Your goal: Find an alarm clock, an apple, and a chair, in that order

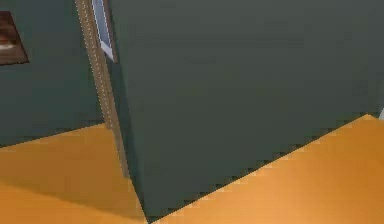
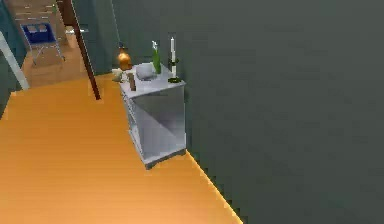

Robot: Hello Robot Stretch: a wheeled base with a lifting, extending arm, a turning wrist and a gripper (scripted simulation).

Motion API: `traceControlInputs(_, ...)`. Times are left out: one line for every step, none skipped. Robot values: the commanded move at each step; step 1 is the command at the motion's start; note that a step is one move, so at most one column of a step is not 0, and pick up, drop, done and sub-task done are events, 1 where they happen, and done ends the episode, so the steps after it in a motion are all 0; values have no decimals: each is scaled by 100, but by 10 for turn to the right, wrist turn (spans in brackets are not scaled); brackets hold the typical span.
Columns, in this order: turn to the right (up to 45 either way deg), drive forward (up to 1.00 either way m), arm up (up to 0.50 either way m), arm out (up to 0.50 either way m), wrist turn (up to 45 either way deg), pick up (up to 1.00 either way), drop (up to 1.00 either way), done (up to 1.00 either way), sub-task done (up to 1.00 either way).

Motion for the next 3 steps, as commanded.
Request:
traceControlInputs(450,0,0,0,0,0,0,0,0)
traceControlInputs(60,0,0,0,0,0,0,0,0)
traceControlInputs(0,100,0,0,0,0,0,0,0)
